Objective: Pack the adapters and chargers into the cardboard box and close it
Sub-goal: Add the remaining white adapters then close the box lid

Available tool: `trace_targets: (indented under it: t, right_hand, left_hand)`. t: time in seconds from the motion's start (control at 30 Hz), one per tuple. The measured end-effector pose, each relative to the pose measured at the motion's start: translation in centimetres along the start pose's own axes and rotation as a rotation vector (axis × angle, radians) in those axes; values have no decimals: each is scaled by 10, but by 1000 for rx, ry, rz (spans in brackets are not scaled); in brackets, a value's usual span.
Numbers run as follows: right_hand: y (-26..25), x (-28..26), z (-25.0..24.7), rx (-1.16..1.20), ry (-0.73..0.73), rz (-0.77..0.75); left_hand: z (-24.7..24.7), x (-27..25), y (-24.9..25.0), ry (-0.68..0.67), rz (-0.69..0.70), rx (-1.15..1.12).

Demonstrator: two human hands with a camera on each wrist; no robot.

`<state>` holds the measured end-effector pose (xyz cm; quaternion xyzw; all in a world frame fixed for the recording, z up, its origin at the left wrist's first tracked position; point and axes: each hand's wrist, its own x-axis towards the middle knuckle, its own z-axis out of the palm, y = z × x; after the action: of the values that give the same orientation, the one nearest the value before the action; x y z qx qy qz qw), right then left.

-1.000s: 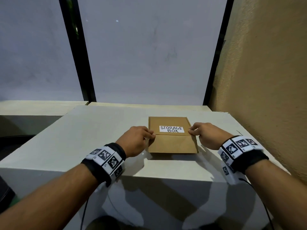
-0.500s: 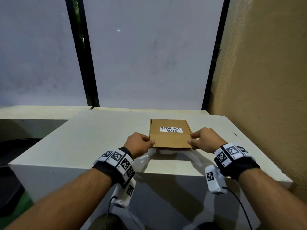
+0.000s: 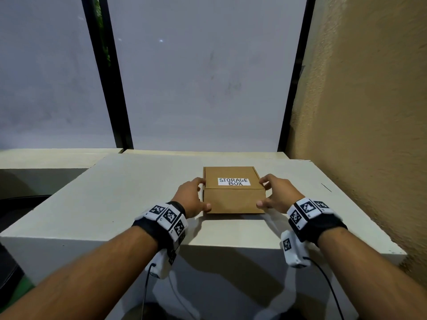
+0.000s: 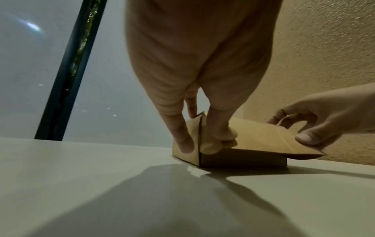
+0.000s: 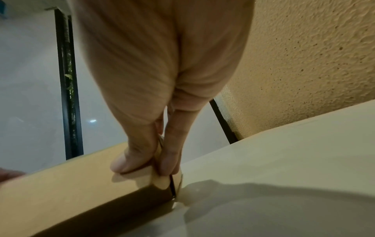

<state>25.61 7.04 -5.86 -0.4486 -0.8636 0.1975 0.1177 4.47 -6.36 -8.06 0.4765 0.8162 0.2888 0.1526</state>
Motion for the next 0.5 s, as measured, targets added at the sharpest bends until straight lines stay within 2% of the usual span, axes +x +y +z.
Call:
trace_targets:
  t: [0.07,0.27,0.5]
  right_hand:
    - [-1,5,0,-27,-59,-12]
    - [-10,22,-14,-384,-150,-145]
    - [-18,42,-20,-650,-215,-270]
  left_hand:
    - [0,3,2,19,44,59]
    - [-5,13,6,-5,215,225]
    - [-19,34,14,-39,277,377]
